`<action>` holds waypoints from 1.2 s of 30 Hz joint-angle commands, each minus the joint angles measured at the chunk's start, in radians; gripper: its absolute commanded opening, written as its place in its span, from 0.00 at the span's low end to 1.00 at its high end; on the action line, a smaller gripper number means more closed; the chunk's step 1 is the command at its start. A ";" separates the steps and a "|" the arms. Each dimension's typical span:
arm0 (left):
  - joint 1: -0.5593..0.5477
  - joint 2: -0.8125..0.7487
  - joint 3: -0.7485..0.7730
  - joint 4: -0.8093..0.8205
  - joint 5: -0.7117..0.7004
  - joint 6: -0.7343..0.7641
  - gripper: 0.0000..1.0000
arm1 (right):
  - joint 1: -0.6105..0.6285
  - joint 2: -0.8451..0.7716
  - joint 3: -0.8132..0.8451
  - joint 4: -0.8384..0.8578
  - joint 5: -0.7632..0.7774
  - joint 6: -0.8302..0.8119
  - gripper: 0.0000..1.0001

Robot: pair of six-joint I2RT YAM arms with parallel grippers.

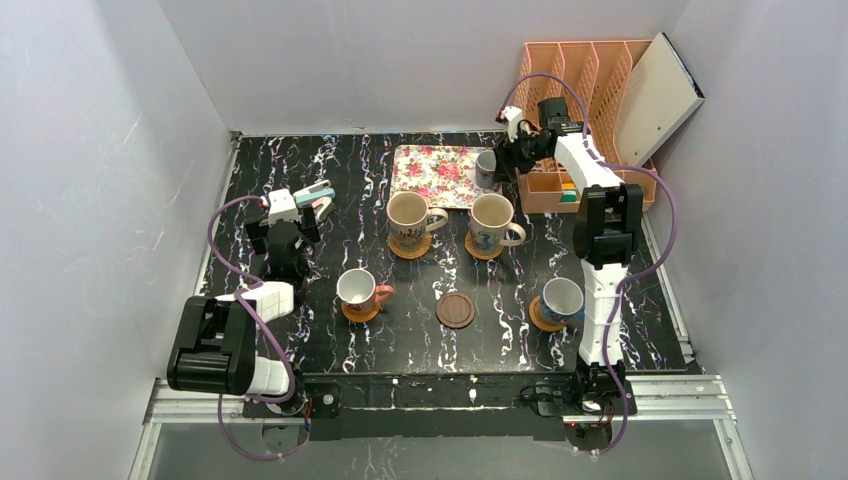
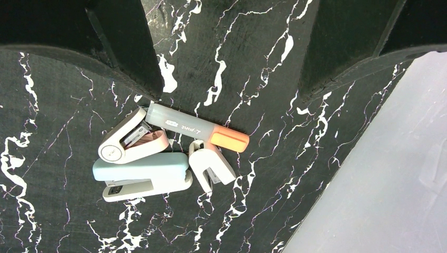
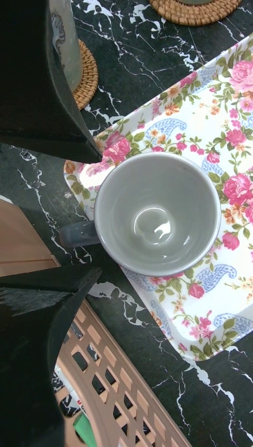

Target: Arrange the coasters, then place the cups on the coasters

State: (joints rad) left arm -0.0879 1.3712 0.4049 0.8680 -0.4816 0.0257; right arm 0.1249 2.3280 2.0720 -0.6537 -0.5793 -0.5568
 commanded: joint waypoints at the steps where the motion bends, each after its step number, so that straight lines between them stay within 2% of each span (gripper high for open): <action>1: 0.005 0.003 0.024 0.025 -0.014 -0.004 0.98 | -0.015 0.021 -0.003 -0.035 0.014 -0.018 0.77; 5: 0.005 0.010 0.026 0.025 -0.013 -0.007 0.98 | -0.003 0.038 0.016 -0.047 0.068 -0.022 0.73; 21: 0.005 0.037 0.034 0.028 -0.021 -0.003 0.98 | 0.046 0.118 0.122 -0.039 0.121 0.038 0.59; 25: 0.004 0.030 0.032 0.028 -0.023 -0.002 0.98 | 0.054 0.118 0.133 -0.030 0.133 0.059 0.51; 29: 0.005 0.029 0.032 0.028 -0.025 -0.002 0.98 | 0.054 0.098 0.135 -0.013 0.137 0.076 0.35; 36: 0.005 0.029 0.032 0.028 -0.026 0.000 0.98 | 0.054 0.052 0.121 0.001 0.120 0.091 0.25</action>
State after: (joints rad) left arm -0.0879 1.4143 0.4107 0.8680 -0.4824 0.0261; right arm 0.1780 2.4310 2.1658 -0.6643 -0.4473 -0.4885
